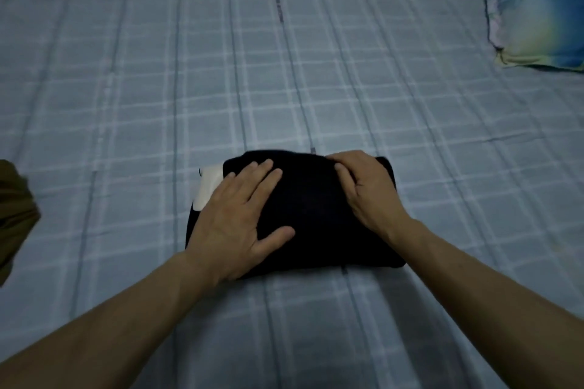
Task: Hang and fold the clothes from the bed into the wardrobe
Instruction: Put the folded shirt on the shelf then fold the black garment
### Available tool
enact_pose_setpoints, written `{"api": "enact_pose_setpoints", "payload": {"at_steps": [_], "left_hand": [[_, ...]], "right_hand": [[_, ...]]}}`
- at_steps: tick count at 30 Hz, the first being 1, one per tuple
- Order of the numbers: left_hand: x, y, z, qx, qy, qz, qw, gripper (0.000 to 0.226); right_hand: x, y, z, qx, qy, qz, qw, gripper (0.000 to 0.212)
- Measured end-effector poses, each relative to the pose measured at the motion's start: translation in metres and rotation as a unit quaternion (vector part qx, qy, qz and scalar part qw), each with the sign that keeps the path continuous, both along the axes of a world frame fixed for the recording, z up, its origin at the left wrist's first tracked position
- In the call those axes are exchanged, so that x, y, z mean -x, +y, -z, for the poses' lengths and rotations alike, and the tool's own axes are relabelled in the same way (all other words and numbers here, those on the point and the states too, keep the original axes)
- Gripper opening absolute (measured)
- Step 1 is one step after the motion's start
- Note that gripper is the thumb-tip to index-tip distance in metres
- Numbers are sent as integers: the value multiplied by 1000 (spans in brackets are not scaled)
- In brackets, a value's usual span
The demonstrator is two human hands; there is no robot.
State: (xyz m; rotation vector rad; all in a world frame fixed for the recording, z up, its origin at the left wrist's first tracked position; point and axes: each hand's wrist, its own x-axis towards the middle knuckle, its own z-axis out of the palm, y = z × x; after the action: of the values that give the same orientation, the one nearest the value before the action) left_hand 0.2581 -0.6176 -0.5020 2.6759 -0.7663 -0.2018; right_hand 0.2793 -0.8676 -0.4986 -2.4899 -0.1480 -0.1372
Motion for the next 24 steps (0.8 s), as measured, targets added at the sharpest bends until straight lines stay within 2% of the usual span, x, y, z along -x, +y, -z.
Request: {"api": "enact_pose_setpoints", "payload": {"at_steps": [2,4,6,8,10,11,13,16,18,21,22,24], "left_hand": [[-5,-1,-9,-11,4,4,1000,87],[-12,0,-18,-23,12,4,1000,89],[-18,1,-21,-24,14,-11,1000,89],[-19,1,-19,-21,18,-5,1000,89],[-18,0,-19,-22,23,0,999,89],[-19,-1,-20,-26,28,-1,999,90],[-22,-5,-25,-47,19,-7,999,90],[-15,-18,-38,-87,-72,-26,993,83],[6,-22,-38,-65,-137,-14,988,75],[26,-13,-28,-134,-149,34,979,107],[25,-10,-25,-161,-158,39,973,110],[15,-10,-21,-174,-209,25,962,94]], "right_hand": [[4,3,-18,18,-6,18,1000,26],[18,7,-35,66,-28,-3,997,39],[41,14,-42,152,-21,-57,987,74],[61,19,-38,275,44,-116,953,119],[67,19,-30,341,99,-127,926,147],[64,19,-26,354,107,-118,922,151],[58,20,-18,356,103,-97,924,144],[52,15,-10,329,105,-73,936,136],[49,10,-8,324,110,-74,937,140],[44,6,-10,310,107,-89,941,137],[44,5,-11,305,108,-93,942,136],[43,4,-13,295,107,-89,945,134]]}}
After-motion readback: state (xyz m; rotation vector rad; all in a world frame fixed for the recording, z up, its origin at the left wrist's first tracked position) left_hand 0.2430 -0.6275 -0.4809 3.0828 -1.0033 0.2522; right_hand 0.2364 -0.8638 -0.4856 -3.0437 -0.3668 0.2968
